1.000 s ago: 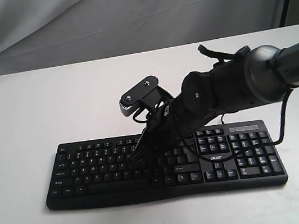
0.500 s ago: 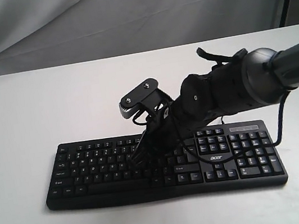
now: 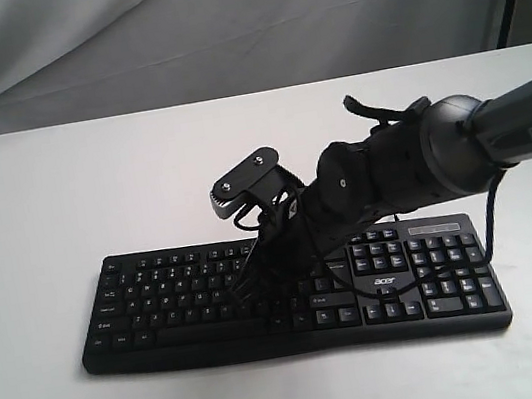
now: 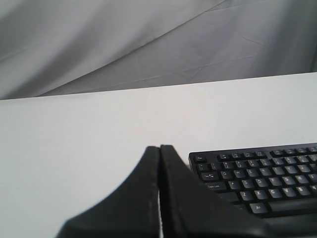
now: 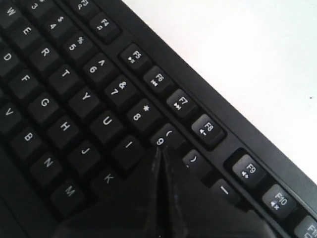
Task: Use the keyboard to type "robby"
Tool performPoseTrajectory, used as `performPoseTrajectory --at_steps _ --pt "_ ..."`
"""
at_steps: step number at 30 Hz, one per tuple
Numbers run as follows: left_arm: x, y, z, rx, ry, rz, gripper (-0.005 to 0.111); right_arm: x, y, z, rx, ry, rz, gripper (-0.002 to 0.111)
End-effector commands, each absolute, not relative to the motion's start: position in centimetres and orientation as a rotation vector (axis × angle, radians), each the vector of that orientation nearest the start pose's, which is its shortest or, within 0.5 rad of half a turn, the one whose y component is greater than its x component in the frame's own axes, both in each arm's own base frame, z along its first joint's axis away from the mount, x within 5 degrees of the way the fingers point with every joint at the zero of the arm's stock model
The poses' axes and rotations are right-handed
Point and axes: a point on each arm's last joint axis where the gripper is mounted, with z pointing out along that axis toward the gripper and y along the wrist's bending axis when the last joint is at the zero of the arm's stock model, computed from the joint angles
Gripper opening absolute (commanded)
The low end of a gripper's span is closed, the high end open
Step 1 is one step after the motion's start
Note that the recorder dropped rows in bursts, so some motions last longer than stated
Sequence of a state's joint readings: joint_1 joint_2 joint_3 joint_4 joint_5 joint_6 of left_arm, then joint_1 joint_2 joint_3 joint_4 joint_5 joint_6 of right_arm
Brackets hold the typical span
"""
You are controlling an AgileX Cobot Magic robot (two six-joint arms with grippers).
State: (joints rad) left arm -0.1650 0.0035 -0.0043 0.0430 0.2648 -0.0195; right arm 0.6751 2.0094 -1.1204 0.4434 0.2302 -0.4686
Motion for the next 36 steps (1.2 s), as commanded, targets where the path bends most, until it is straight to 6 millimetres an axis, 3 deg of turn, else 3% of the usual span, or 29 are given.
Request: performPoseTrajectory --at_steps 1,8,13,16,25,36 --pt "5.5 -0.8 19.0 0.161 1.734 -0.098 0.0 29.9 25.3 11.5 -0.949 2.458 0.357 0.0" --pt "5.5 -0.8 19.0 0.161 1.734 -0.098 0.0 29.8 25.7 15.1 -0.963 2.432 0.418 0.0" --pt "5.5 -0.8 19.0 0.161 1.734 -0.098 0.0 29.0 29.0 17.4 -1.093 2.372 0.463 0.0" --pt "5.5 -0.8 19.0 0.161 1.734 -0.098 0.0 28.5 30.3 17.1 -1.138 2.365 0.477 0.0" --pt "5.5 -0.8 19.0 0.161 1.734 -0.098 0.0 28.3 31.1 13.8 -1.17 2.42 0.459 0.0" --pt "5.5 -0.8 19.0 0.161 1.734 -0.098 0.0 27.9 31.6 13.9 -1.197 2.378 0.447 0.0"
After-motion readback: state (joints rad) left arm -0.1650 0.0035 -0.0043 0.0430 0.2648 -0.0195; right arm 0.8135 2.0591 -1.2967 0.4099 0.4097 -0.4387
